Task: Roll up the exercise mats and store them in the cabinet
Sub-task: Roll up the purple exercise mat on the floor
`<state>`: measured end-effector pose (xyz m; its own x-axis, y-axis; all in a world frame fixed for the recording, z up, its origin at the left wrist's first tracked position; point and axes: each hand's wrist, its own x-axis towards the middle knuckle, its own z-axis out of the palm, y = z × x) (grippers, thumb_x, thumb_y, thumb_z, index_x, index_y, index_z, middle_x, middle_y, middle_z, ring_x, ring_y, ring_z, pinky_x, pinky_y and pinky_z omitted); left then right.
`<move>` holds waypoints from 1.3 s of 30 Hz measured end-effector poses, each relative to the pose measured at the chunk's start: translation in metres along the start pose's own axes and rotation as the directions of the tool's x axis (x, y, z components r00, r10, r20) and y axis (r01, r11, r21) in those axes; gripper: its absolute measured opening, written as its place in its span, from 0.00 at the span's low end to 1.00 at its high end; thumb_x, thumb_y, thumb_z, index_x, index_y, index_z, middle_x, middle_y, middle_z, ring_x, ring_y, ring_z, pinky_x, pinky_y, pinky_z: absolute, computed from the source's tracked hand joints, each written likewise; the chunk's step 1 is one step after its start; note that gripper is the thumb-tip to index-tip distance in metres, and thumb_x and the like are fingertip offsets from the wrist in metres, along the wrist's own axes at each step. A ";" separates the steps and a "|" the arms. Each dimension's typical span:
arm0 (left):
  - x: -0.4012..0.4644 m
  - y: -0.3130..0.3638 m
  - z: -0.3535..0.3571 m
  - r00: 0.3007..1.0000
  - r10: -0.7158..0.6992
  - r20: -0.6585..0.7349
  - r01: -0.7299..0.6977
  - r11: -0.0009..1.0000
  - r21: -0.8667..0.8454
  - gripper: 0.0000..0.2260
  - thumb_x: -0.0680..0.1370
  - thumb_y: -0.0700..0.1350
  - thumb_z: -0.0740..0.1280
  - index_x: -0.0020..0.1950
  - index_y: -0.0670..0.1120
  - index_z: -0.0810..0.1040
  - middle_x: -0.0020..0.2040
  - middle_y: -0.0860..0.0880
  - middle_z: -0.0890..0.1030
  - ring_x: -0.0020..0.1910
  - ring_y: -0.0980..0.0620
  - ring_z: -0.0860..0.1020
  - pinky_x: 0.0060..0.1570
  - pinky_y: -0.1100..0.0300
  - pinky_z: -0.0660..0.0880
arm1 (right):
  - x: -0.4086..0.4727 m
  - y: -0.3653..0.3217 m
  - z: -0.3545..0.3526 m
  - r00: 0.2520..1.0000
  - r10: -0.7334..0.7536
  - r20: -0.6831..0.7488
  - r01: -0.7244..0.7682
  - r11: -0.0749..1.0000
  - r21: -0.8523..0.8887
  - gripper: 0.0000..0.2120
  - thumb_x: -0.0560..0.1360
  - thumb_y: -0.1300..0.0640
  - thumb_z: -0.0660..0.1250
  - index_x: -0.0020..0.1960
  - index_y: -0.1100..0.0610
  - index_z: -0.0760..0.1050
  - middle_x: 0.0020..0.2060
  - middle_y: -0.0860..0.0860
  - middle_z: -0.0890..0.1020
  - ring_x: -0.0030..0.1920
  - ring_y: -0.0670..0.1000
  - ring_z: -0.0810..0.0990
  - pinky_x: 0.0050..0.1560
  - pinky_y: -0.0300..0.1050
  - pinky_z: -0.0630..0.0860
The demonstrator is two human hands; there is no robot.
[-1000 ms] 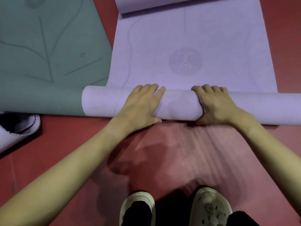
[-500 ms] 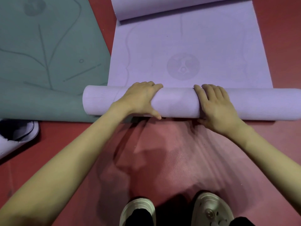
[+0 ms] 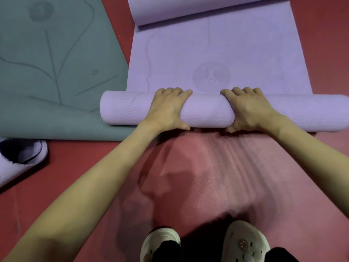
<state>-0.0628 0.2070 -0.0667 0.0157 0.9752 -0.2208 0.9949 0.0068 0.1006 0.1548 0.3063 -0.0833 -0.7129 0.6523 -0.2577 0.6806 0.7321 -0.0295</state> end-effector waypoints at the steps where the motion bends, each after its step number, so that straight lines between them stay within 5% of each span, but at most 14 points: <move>1: -0.001 -0.001 -0.001 1.000 0.000 -0.019 -0.001 0.999 -0.035 0.46 0.61 0.63 0.77 0.74 0.50 0.64 0.67 0.47 0.73 0.64 0.45 0.70 0.64 0.51 0.60 | -0.001 0.000 -0.003 1.000 0.001 0.001 -0.001 1.000 -0.006 0.50 0.52 0.37 0.78 0.68 0.53 0.63 0.55 0.55 0.75 0.54 0.60 0.74 0.55 0.53 0.66; 16: -0.066 0.055 0.019 0.961 0.137 -0.241 -0.160 0.984 -0.078 0.40 0.55 0.60 0.72 0.65 0.45 0.77 0.55 0.45 0.80 0.53 0.43 0.79 0.56 0.52 0.60 | -0.109 -0.012 0.013 0.995 0.102 0.017 -0.103 0.989 0.107 0.52 0.50 0.33 0.74 0.70 0.52 0.67 0.54 0.52 0.76 0.50 0.61 0.74 0.51 0.54 0.65; 28: -0.097 0.074 0.043 0.986 0.158 0.056 -0.154 0.986 -0.063 0.43 0.58 0.66 0.66 0.69 0.45 0.71 0.58 0.46 0.77 0.55 0.43 0.76 0.56 0.49 0.70 | -0.129 -0.014 0.032 0.940 -0.028 0.341 -0.027 0.988 0.155 0.48 0.52 0.37 0.75 0.68 0.44 0.61 0.52 0.46 0.75 0.51 0.54 0.73 0.52 0.48 0.64; 32: -0.088 0.078 0.050 0.981 0.193 0.032 -0.195 0.976 0.093 0.47 0.59 0.65 0.74 0.71 0.42 0.68 0.62 0.44 0.75 0.57 0.42 0.74 0.57 0.47 0.70 | -0.097 0.001 0.022 0.840 -0.077 0.537 -0.131 0.932 0.337 0.44 0.52 0.44 0.79 0.63 0.41 0.64 0.50 0.41 0.78 0.50 0.50 0.75 0.53 0.48 0.66; 35: -0.076 0.077 0.050 0.979 0.137 0.154 -0.149 0.986 0.071 0.47 0.61 0.66 0.74 0.72 0.45 0.64 0.62 0.46 0.73 0.58 0.44 0.72 0.57 0.48 0.68 | -0.080 0.004 0.016 0.754 -0.132 0.643 -0.223 0.870 0.440 0.44 0.52 0.49 0.83 0.63 0.42 0.67 0.53 0.42 0.77 0.56 0.50 0.76 0.59 0.51 0.74; 39: -0.066 0.072 0.049 0.964 0.109 0.243 -0.112 0.994 0.000 0.46 0.60 0.66 0.75 0.72 0.47 0.63 0.61 0.48 0.72 0.58 0.44 0.71 0.57 0.48 0.67 | -0.080 -0.001 0.018 0.771 -0.094 0.629 -0.216 0.891 0.399 0.46 0.53 0.47 0.83 0.67 0.46 0.66 0.55 0.45 0.75 0.58 0.52 0.75 0.59 0.50 0.73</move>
<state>0.0131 0.1321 -0.0924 0.1479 0.8868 -0.4379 0.9868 -0.1030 0.1247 0.2141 0.2504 -0.0797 -0.5075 0.3103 -0.8039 0.8283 0.4329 -0.3558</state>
